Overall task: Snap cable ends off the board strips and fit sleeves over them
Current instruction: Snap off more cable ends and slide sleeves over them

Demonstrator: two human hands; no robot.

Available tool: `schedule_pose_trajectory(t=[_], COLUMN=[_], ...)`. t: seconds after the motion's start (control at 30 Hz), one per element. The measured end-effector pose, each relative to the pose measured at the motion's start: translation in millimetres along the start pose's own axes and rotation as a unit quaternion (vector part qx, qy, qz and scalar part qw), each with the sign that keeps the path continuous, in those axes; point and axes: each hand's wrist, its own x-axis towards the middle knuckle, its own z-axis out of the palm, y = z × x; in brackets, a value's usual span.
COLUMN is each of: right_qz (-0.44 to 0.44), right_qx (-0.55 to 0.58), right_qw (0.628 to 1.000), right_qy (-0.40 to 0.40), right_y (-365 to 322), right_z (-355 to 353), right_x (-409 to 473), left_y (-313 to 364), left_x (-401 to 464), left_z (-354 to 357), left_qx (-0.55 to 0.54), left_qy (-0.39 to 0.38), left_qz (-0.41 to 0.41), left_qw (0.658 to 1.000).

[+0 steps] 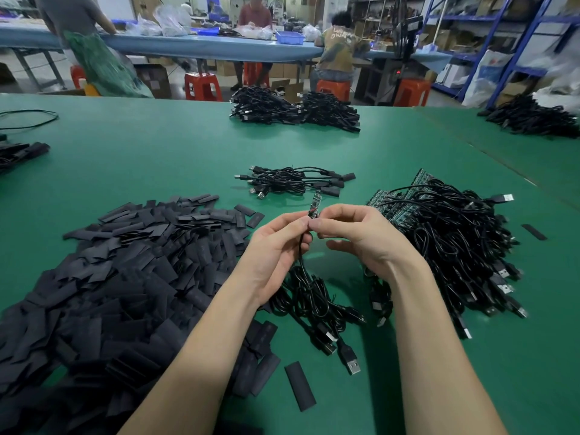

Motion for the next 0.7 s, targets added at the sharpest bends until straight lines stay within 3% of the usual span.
schedule_pose_trajectory(t=[0.23, 0.37, 0.7], right_qz=[-0.071, -0.123, -0.132], right_qx=[0.135, 0.144, 0.179], right_qw=[0.988, 0.981, 0.973], right_qy=[0.027, 0.034, 0.058], right_y=[-13.8, -15.6, -13.9], right_z=[-8.3, -8.7, -5.2], right_x=[-1.9, -4.8, -4.3], left_y=[2.9, 4.0, 3.1], left_x=[-0.2, -1.0, -1.9], left_z=[-0.2, 2.2, 2.8], left_qx=[-0.018, -0.014, 0.010], left_qy=[-0.013, -0.019, -0.021], left_qz=[-0.005, -0.008, -0.007], left_qw=[1.000, 1.000, 1.000])
